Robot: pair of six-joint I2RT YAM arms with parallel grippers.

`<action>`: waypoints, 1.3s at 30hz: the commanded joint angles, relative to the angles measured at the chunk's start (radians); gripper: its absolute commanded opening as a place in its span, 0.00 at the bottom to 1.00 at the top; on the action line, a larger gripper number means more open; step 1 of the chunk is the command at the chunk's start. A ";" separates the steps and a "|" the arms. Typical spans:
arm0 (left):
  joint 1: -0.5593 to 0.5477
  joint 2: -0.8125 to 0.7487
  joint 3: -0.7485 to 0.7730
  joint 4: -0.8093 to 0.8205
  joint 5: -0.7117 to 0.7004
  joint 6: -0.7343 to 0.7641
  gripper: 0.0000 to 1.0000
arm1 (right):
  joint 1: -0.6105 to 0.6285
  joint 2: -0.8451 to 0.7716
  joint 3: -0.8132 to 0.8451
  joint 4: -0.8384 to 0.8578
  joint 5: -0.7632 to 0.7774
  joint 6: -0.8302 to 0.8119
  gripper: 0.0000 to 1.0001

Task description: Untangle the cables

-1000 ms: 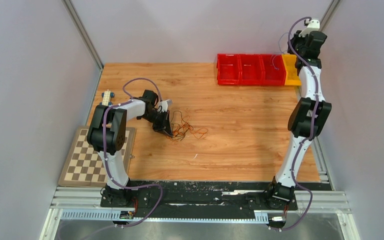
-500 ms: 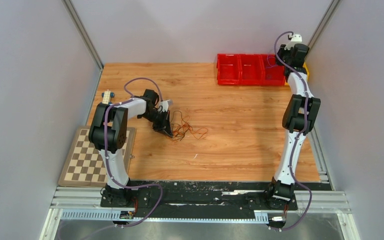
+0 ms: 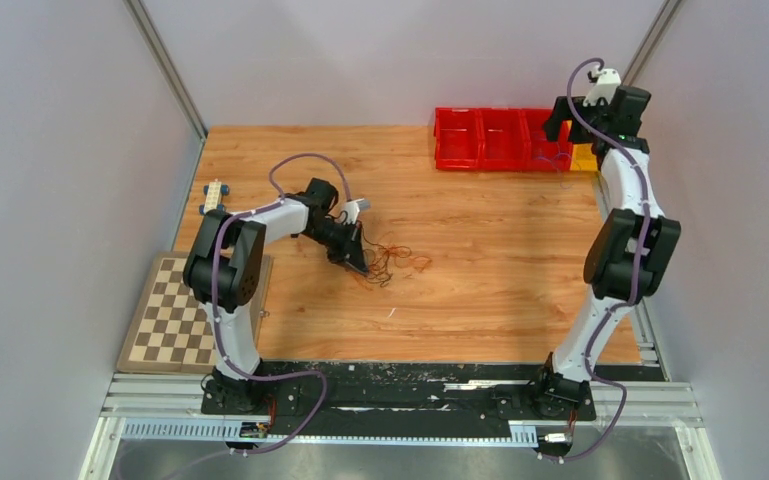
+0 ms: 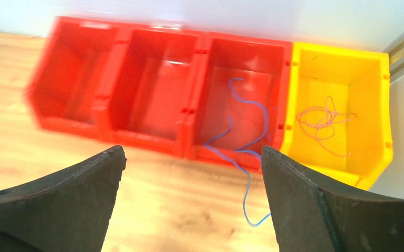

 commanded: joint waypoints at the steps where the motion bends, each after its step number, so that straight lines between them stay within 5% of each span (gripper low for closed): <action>1: -0.080 -0.170 0.005 0.223 0.220 -0.120 0.00 | 0.021 -0.242 -0.117 -0.168 -0.201 -0.104 1.00; 4: -0.068 -0.264 -0.088 0.349 0.247 -0.177 0.00 | 0.051 -0.292 -0.154 -0.338 -0.304 -0.172 1.00; 6: -0.052 -0.271 -0.139 0.296 0.206 -0.148 0.04 | 0.085 -0.308 -0.193 -0.429 -0.360 -0.208 1.00; 10: -0.001 -0.225 -0.191 0.189 0.159 -0.098 0.40 | 0.195 -0.329 -0.305 -0.533 -0.438 -0.274 0.96; 12: 0.018 -0.234 -0.218 0.206 0.153 -0.114 0.48 | 0.265 -0.327 -0.345 -0.565 -0.441 -0.309 0.93; 19: 0.042 -0.257 -0.209 0.209 0.125 -0.113 0.49 | 0.471 -0.307 -0.485 -0.595 -0.484 -0.327 0.81; 27: 0.176 -0.291 -0.235 0.336 0.035 -0.239 0.57 | 0.650 -0.253 -0.565 -0.406 -0.348 -0.190 0.83; 33: 0.194 -0.252 -0.145 0.345 -0.116 -0.235 0.66 | 0.705 -0.199 -0.551 -0.318 -0.242 -0.111 0.85; 39: 0.129 -0.131 0.007 0.254 -0.124 -0.062 0.68 | 0.713 -0.154 -0.534 -0.319 -0.222 -0.081 0.81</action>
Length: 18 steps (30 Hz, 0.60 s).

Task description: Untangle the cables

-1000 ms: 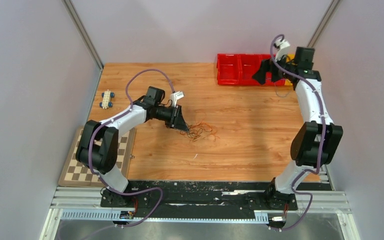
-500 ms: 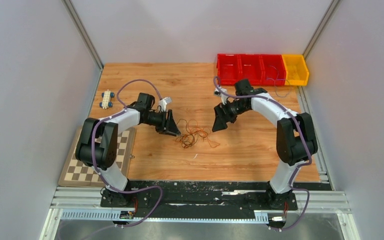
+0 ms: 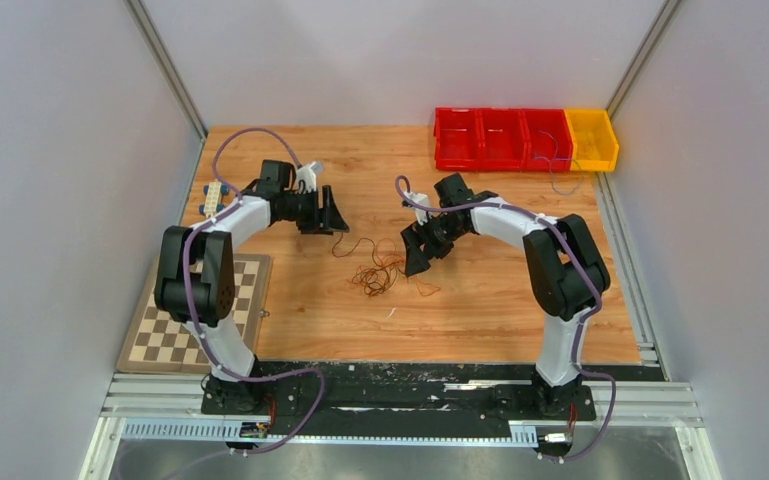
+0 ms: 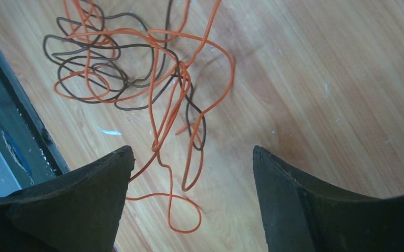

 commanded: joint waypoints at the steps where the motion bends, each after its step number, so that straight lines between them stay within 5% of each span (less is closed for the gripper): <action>1: -0.058 0.069 0.101 -0.039 -0.020 0.152 0.69 | 0.002 0.032 0.031 0.052 0.025 0.058 0.80; 7: -0.107 0.207 0.168 -0.028 0.024 0.134 0.69 | -0.010 0.077 0.050 0.053 -0.013 0.098 0.70; 12: -0.155 0.244 0.185 -0.043 0.035 0.155 0.66 | -0.011 0.096 0.097 0.059 -0.016 0.112 0.85; 16: -0.165 0.240 0.166 -0.048 0.050 0.147 0.43 | 0.011 0.135 0.153 0.075 -0.019 0.139 0.86; 18: -0.165 0.223 0.163 -0.057 0.049 0.146 0.17 | 0.025 0.166 0.176 0.075 -0.009 0.139 0.81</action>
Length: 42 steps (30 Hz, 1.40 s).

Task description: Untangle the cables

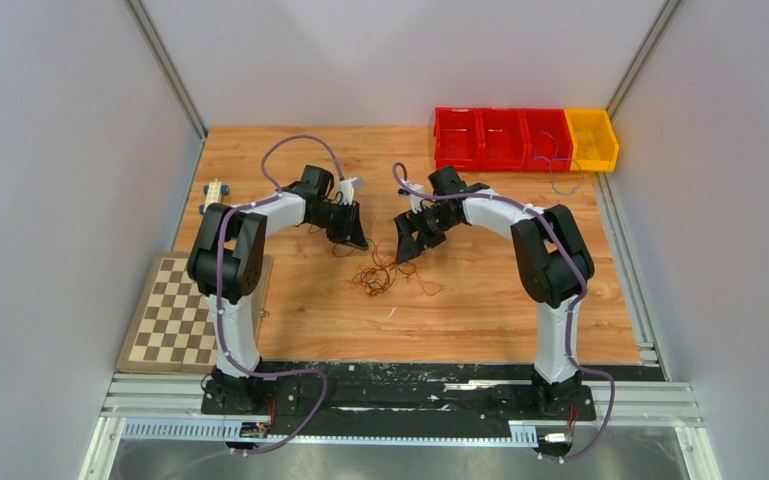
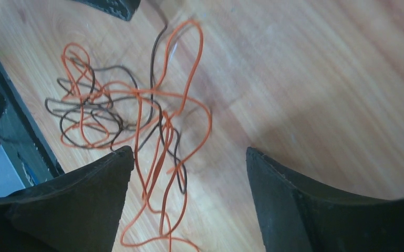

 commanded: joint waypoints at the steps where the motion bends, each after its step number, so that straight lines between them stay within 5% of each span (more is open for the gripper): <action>1: 0.000 -0.043 0.009 -0.025 0.017 0.023 0.11 | 0.033 0.072 0.068 0.039 0.020 0.022 0.76; 3: 0.020 -0.105 0.004 -0.034 0.027 0.020 0.01 | 0.033 0.101 0.055 0.018 0.041 -0.012 0.63; 8: 0.119 -0.298 0.041 -0.087 0.073 -0.047 0.00 | 0.024 0.069 -0.033 -0.012 0.090 -0.100 0.20; 12: 0.206 -0.445 0.111 -0.099 0.098 -0.088 0.00 | -0.002 0.023 -0.085 -0.046 0.139 -0.150 0.03; 24: 0.408 -0.552 0.505 0.118 0.128 -0.305 0.00 | -0.040 -0.061 -0.247 -0.085 0.315 -0.282 0.00; 42: 0.469 -0.403 0.971 0.291 0.048 -0.438 0.00 | -0.047 -0.134 -0.354 -0.091 0.334 -0.308 0.00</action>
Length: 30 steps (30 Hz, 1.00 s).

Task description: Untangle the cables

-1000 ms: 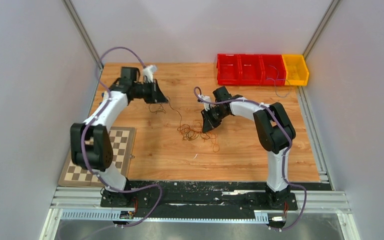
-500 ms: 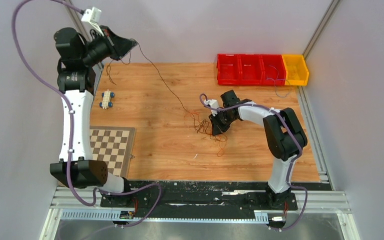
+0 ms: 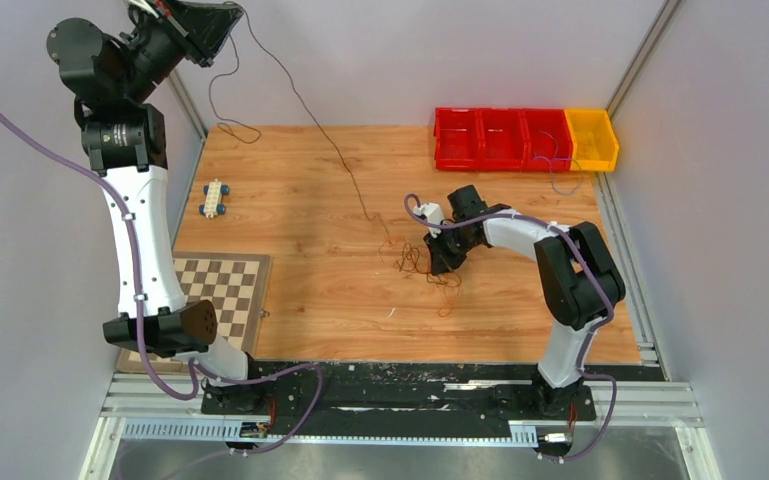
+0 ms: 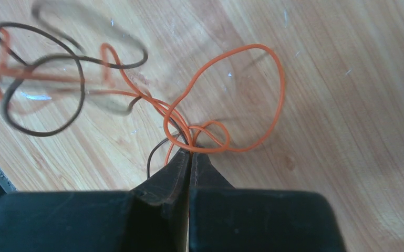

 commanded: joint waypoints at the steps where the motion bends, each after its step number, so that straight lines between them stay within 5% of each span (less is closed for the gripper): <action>1: 0.029 0.024 0.119 0.109 -0.035 -0.058 0.00 | -0.011 0.050 -0.078 -0.139 0.184 -0.054 0.00; 10: 0.062 0.035 0.180 0.213 -0.064 -0.115 0.00 | -0.012 0.026 -0.078 -0.166 0.169 -0.058 0.05; 12: 0.056 0.015 0.110 0.253 -0.018 -0.155 0.00 | -0.011 -0.001 -0.032 -0.198 0.121 -0.057 0.22; 15: 0.032 -0.017 -0.006 0.266 0.054 -0.174 0.00 | -0.011 -0.070 0.062 -0.263 0.048 -0.063 0.62; 18: -0.006 -0.062 -0.102 0.265 0.101 -0.152 0.00 | -0.016 -0.170 0.133 -0.303 0.002 -0.122 0.83; 25: -0.135 -0.134 -0.359 0.210 0.206 -0.068 0.00 | -0.018 -0.336 0.395 -0.325 -0.081 -0.142 0.93; 30: -0.286 -0.135 -0.478 0.217 0.146 -0.070 0.00 | -0.017 -0.349 0.621 -0.243 -0.118 0.097 0.97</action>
